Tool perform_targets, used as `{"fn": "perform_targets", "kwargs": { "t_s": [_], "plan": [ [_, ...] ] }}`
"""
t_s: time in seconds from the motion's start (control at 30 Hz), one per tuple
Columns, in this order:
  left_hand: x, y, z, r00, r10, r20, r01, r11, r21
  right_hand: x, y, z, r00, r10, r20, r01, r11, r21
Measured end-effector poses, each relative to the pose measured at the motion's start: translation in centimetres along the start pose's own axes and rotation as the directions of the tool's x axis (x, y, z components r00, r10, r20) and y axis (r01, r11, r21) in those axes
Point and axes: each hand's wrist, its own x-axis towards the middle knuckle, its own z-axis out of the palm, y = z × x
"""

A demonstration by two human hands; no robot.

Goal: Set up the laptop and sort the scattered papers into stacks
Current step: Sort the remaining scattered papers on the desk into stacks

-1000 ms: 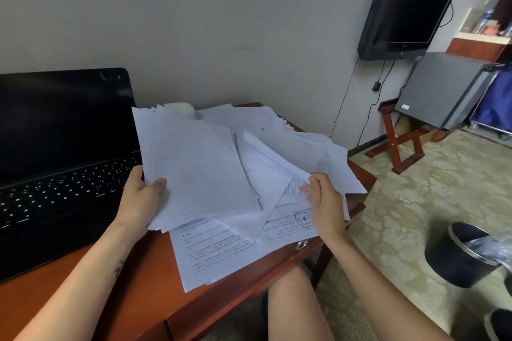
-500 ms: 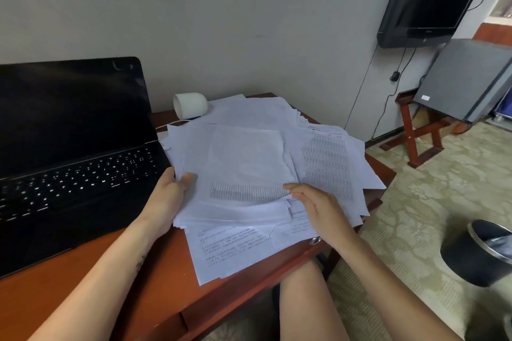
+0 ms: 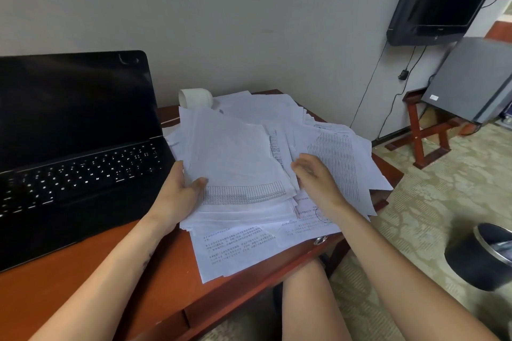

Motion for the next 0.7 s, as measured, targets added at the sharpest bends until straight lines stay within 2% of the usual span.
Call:
{"fn": "perform_targets", "kwargs": {
  "t_s": [0.1, 0.23, 0.33, 0.57, 0.7],
  "plan": [
    [-0.1, 0.1, 0.1, 0.999, 0.038, -0.039, -0.037, 0.999, 0.023, 1.4, -1.6, 1.3, 0.994, 0.106, -0.015, -0.106, 0.994, -0.008],
    [-0.2, 0.1, 0.4, 0.996, 0.061, -0.065, -0.057, 0.997, 0.059, 3.0, -0.4, 2.3, 0.997, 0.036, 0.07, -0.025, 0.988, -0.154],
    [-0.2, 0.2, 0.6, 0.996, 0.041, -0.073, -0.038, 0.998, 0.05, 3.5, 0.4, 1.9, 0.999, 0.005, 0.051, 0.006, 0.977, -0.212],
    [-0.2, 0.1, 0.4, 0.999, 0.021, -0.035, -0.018, 0.998, 0.065, 2.2, 1.5, 2.2, 0.996, -0.072, 0.061, 0.082, 0.98, -0.183],
    [-0.1, -0.1, 0.5, 0.997, 0.067, -0.038, -0.062, 0.99, 0.125, 2.8, 0.8, 2.3, 0.996, -0.014, 0.084, 0.02, 0.998, -0.065]
  ]
}}
